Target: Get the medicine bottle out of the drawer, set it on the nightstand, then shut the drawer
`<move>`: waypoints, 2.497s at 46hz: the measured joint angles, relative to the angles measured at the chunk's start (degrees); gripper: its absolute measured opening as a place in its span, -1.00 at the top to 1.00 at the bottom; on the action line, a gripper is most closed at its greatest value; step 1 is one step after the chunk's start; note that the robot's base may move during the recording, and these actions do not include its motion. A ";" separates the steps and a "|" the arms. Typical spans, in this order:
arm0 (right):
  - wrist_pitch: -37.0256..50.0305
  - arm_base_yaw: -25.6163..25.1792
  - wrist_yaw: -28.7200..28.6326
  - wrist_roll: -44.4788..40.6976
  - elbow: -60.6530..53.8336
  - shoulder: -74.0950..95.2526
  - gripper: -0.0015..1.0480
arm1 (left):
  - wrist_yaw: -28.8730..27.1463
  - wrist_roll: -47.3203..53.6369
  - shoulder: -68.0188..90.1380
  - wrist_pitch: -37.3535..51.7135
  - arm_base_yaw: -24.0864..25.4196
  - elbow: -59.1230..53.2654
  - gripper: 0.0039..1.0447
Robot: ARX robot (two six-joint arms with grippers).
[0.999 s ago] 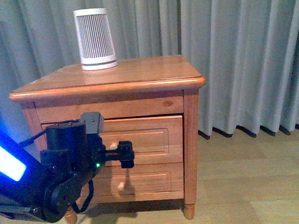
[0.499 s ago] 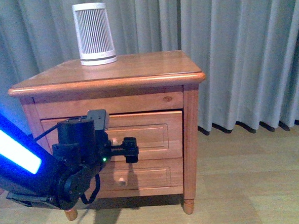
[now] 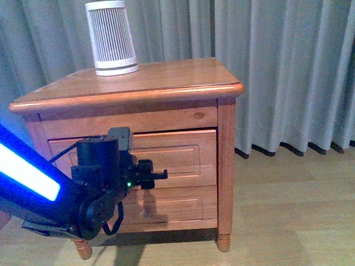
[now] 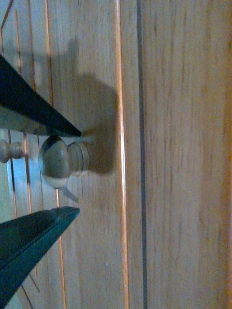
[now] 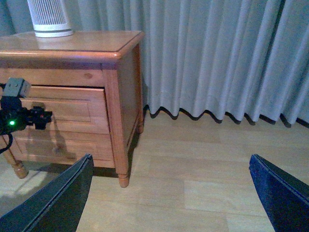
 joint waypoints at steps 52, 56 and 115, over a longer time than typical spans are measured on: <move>0.00 0.00 0.00 0.00 0.00 0.00 -0.87 | -1.05 -3.39 -16.33 19.08 -1.64 -37.53 0.53; 0.00 0.00 0.00 0.00 0.00 0.00 -0.87 | -1.27 -3.63 -18.40 21.27 -2.08 -42.58 0.53; 0.00 0.00 0.00 0.00 0.00 0.00 -0.87 | -0.04 -4.33 -108.24 -22.99 -1.97 -81.02 -0.88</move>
